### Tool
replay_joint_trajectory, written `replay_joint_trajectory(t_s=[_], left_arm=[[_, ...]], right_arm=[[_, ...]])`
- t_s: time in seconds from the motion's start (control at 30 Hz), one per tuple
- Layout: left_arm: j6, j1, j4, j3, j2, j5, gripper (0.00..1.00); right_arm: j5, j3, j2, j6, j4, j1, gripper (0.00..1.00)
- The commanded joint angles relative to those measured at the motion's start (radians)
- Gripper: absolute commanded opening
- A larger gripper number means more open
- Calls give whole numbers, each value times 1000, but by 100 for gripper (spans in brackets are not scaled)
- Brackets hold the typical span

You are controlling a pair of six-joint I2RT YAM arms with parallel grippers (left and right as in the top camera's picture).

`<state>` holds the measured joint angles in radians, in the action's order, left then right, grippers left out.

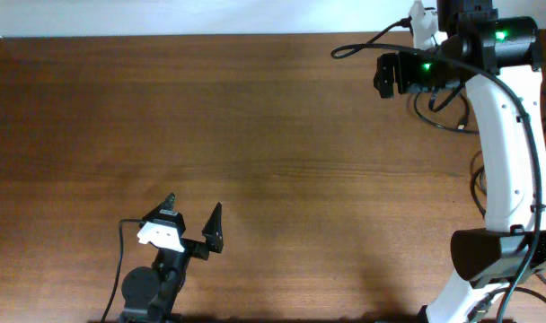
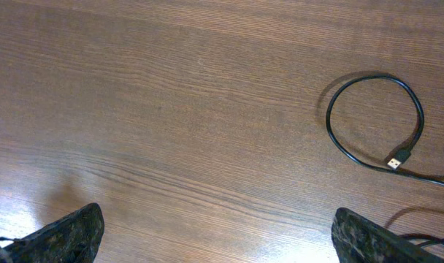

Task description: Untangle cables

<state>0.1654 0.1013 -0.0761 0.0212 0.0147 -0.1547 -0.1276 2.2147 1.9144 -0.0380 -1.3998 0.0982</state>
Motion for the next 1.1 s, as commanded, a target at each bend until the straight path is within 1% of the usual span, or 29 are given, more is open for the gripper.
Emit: replay_joint_trajectory(t_s=[0.0, 0.07, 0.13, 0.2, 0.33, 0.4, 0.43, 0.47, 0.5, 0.53, 0.57, 0.6, 0.67, 0.73, 0.8, 0.87, 0.93, 1.03, 1.07], left_arm=[[5, -6, 13, -8, -11, -5, 99], [5, -6, 16, -8, -11, 24, 99], [5, -6, 26, -8, -11, 24, 99], [5, -6, 81, -12, -11, 19, 99], [6, -6, 115, -12, -11, 0, 99], [6, -6, 201, -12, -11, -17, 99], [53, -6, 266, -12, -11, -21, 99], [69, -6, 285, -12, -11, -26, 99], [69, -6, 248, -12, -11, -14, 99], [97, -6, 122, -12, -10, 53, 99], [174, -6, 23, -12, -11, 137, 99], [153, -6, -10, -12, -10, 153, 99], [147, -6, -8, -12, -10, 152, 99], [90, -6, -8, -12, -10, 175, 99], [-112, -6, -8, -12, -10, 166, 99], [-166, -6, -8, -12, -10, 175, 99], [-246, -6, -8, -12, -10, 174, 99], [-251, -6, -8, -12, -10, 178, 99], [-306, -11, -7, -12, -10, 181, 99]], right_arm=[[5, 0, 5, -7, 1, 0, 99], [5, 0, 5, -7, 1, 0, 99], [5, 0, 5, -7, 1, 0, 98], [5, 0, 5, -7, 1, 0, 98], [5, 0, 5, -7, 1, 0, 99], [5, 0, 5, -7, 1, 0, 99], [5, 0, 5, -7, 1, 0, 99], [5, 0, 5, -7, 1, 0, 99], [5, 0, 5, -7, 1, 0, 99], [5, 0, 5, -7, 1, 0, 98], [5, 0, 5, -7, 1, 0, 98], [5, 0, 5, -7, 1, 0, 99], [5, 0, 5, -7, 1, 0, 99], [5, 0, 5, -7, 1, 0, 99], [5, 0, 5, -7, 1, 0, 99], [5, 0, 5, -7, 1, 0, 99], [5, 0, 5, -7, 1, 0, 98], [5, 0, 5, -7, 1, 0, 99], [5, 0, 5, -7, 1, 0, 98]])
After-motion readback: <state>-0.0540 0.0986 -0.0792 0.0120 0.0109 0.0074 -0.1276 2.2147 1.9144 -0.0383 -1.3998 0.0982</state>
